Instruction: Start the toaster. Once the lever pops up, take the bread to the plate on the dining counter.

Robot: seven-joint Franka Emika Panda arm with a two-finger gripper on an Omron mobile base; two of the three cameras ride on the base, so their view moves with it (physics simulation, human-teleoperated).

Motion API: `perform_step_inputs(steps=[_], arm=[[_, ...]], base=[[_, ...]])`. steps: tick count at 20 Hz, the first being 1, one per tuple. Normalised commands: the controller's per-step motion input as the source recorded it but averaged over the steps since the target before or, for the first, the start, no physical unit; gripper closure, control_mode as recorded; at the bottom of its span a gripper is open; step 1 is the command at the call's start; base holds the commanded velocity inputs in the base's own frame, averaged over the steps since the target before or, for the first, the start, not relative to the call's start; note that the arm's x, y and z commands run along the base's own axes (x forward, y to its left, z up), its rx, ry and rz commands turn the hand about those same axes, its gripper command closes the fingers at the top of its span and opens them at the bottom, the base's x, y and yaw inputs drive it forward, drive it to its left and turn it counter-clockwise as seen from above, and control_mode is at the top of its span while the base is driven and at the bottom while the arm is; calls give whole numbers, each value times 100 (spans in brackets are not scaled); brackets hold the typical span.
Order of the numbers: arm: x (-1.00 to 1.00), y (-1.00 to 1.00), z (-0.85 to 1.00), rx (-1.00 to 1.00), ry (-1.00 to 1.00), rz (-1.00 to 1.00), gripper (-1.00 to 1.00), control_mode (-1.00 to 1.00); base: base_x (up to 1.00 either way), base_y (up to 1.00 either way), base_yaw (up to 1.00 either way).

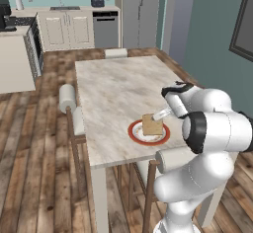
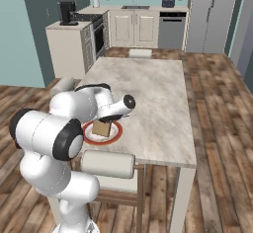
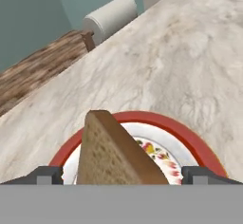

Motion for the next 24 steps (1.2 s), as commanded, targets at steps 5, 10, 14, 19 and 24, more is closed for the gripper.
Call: perform_step_inputs(steps=[5,10,14,19,24], arm=[[2,14,1,-13,0,-20,-100,-100],[0,0,12,-11,0,-21,-100,-100],[0,0,0,-10,0,-14,-100,-100],[-6,0,1,-7,3,-13,-100,-100],[0,0,16,-8,7,-9,-100,-100]], base=[[0,0,0],[0,0,0],[0,0,0],[0,0,0],[0,0,0]])
